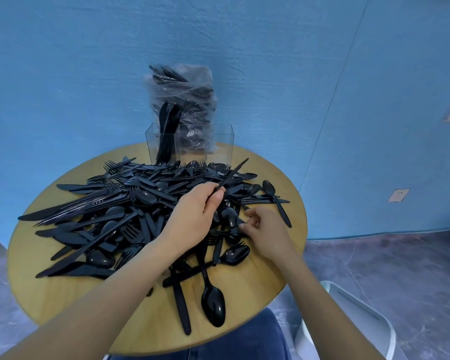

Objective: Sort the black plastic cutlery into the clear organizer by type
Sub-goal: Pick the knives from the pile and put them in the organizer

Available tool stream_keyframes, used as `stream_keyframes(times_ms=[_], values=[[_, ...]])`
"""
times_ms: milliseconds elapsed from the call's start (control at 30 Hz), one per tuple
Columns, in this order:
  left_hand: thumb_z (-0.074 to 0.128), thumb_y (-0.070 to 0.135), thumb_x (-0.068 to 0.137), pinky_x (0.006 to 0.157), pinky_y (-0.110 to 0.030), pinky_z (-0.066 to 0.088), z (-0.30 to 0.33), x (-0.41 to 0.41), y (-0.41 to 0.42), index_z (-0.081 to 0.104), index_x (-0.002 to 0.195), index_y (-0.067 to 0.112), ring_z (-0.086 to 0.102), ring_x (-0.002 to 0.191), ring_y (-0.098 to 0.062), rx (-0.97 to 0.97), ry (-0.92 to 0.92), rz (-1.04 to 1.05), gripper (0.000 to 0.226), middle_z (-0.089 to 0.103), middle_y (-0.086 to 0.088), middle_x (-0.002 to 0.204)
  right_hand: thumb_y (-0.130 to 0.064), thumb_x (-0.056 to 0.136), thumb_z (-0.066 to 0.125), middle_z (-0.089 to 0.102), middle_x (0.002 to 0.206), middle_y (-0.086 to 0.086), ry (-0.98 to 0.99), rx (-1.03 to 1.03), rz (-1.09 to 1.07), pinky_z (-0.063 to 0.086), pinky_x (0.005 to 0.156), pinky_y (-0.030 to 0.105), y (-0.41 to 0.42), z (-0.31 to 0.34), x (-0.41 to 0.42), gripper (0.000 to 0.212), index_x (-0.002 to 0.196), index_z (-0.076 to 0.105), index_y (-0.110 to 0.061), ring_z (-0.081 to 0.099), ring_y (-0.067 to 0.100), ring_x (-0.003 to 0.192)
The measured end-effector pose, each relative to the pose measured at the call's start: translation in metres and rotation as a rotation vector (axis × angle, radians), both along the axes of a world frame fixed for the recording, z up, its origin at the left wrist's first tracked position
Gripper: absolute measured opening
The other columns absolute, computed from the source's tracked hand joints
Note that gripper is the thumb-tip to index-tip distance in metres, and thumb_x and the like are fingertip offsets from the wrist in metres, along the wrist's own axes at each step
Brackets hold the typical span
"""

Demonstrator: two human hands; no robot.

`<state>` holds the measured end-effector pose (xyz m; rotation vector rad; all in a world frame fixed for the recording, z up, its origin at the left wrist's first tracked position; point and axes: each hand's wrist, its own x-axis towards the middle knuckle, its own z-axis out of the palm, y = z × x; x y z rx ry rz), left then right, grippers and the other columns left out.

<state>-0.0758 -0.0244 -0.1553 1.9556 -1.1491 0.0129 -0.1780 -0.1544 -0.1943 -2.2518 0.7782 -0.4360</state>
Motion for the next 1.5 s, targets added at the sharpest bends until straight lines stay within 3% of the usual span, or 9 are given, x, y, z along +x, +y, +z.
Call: stream_keyframes(times_ms=[67, 200, 433, 600, 800, 1067, 1233, 1367, 1500], values=[[0.036, 0.032, 0.100, 0.074, -0.023, 0.044, 0.001, 0.001, 0.000, 0.060, 0.110, 0.008, 0.059, 0.087, -0.016, -0.014, 0.001, 0.007, 0.035, 0.065, -0.005, 0.095, -0.014, 0.088, 0.065, 0.054, 0.077, -0.005, -0.051, 0.123, -0.008, 0.036, 0.060, 0.016, -0.004, 0.002, -0.001, 0.022, 0.109, 0.062, -0.010, 0.050, 0.008, 0.070], [0.033, 0.029, 0.100, 0.065, -0.007, 0.037, 0.004, 0.006, -0.001, 0.059, 0.117, 0.012, 0.050, 0.075, 0.003, -0.019, 0.004, 0.030, 0.035, 0.048, 0.020, 0.078, -0.013, 0.091, 0.059, 0.055, 0.075, -0.007, -0.186, 0.203, -0.058, 0.035, 0.061, 0.014, -0.010, 0.007, -0.009, 0.006, 0.094, 0.065, -0.015, 0.047, 0.002, 0.068], [0.034, 0.028, 0.101, 0.053, -0.011, 0.034, 0.004, 0.010, -0.003, 0.059, 0.113, 0.016, 0.048, 0.062, -0.003, 0.025, 0.004, 0.036, 0.030, 0.052, 0.011, 0.074, -0.011, 0.090, 0.060, 0.061, 0.062, -0.015, -0.529, 0.223, -0.113, 0.047, 0.063, 0.021, -0.002, 0.014, -0.022, 0.019, 0.076, 0.065, -0.022, 0.053, 0.001, 0.059], [0.037, 0.027, 0.100, 0.070, -0.030, 0.045, 0.005, 0.012, -0.006, 0.058, 0.101, 0.013, 0.055, 0.081, -0.014, 0.023, -0.028, -0.008, 0.025, 0.058, -0.001, 0.090, -0.004, 0.087, 0.063, 0.063, 0.071, 0.004, -0.829, 0.316, -0.125, 0.046, 0.059, 0.012, 0.008, 0.034, -0.027, 0.008, 0.082, 0.069, -0.009, 0.057, 0.002, 0.055], [0.037, 0.029, 0.099, 0.069, -0.024, 0.039, 0.009, 0.010, -0.012, 0.058, 0.102, 0.015, 0.050, 0.080, -0.006, -0.007, -0.077, -0.088, 0.025, 0.050, 0.008, 0.089, -0.009, 0.090, 0.060, 0.058, 0.057, -0.008, -0.967, 0.277, -0.215, 0.047, 0.059, 0.016, 0.007, 0.058, -0.020, 0.013, 0.078, 0.065, -0.014, 0.055, 0.007, 0.054], [0.037, 0.028, 0.100, 0.080, -0.031, 0.047, 0.015, 0.002, -0.018, 0.059, 0.117, 0.013, 0.055, 0.093, -0.012, -0.019, -0.182, -0.121, 0.031, 0.055, 0.007, 0.107, -0.021, 0.102, 0.039, 0.064, 0.061, 0.000, -0.928, 0.385, -0.194, 0.050, 0.061, 0.030, 0.016, 0.065, 0.008, 0.032, 0.081, 0.061, -0.012, 0.057, 0.012, 0.056], [0.034, 0.032, 0.100, 0.071, -0.034, 0.046, 0.018, 0.008, -0.007, 0.056, 0.114, 0.018, 0.054, 0.080, -0.014, 0.043, -0.207, -0.128, 0.029, 0.048, 0.014, 0.081, -0.037, 0.097, 0.032, 0.067, 0.066, 0.003, -0.952, 0.539, -0.030, 0.050, 0.058, 0.021, 0.026, 0.066, 0.019, 0.042, 0.087, 0.061, -0.009, 0.061, 0.012, 0.058], [0.037, 0.030, 0.099, 0.066, -0.029, 0.042, 0.017, 0.020, 0.003, 0.055, 0.105, 0.019, 0.050, 0.075, -0.010, 0.054, -0.165, -0.105, 0.022, 0.048, 0.012, 0.081, -0.043, 0.091, 0.034, 0.066, 0.071, 0.004, -0.829, 0.474, 0.068, 0.050, 0.060, 0.022, 0.027, 0.065, 0.031, 0.039, 0.089, 0.062, -0.017, 0.061, 0.012, 0.062], [0.038, 0.028, 0.099, 0.067, -0.029, 0.043, 0.013, 0.037, 0.017, 0.056, 0.095, 0.017, 0.055, 0.075, -0.014, 0.059, -0.072, -0.003, 0.022, 0.058, 0.003, 0.085, -0.026, 0.101, 0.040, 0.063, 0.086, -0.003, -0.550, 0.150, -0.148, 0.043, 0.068, 0.014, -0.003, 0.051, 0.037, 0.023, 0.101, 0.061, -0.016, 0.058, 0.010, 0.078]])
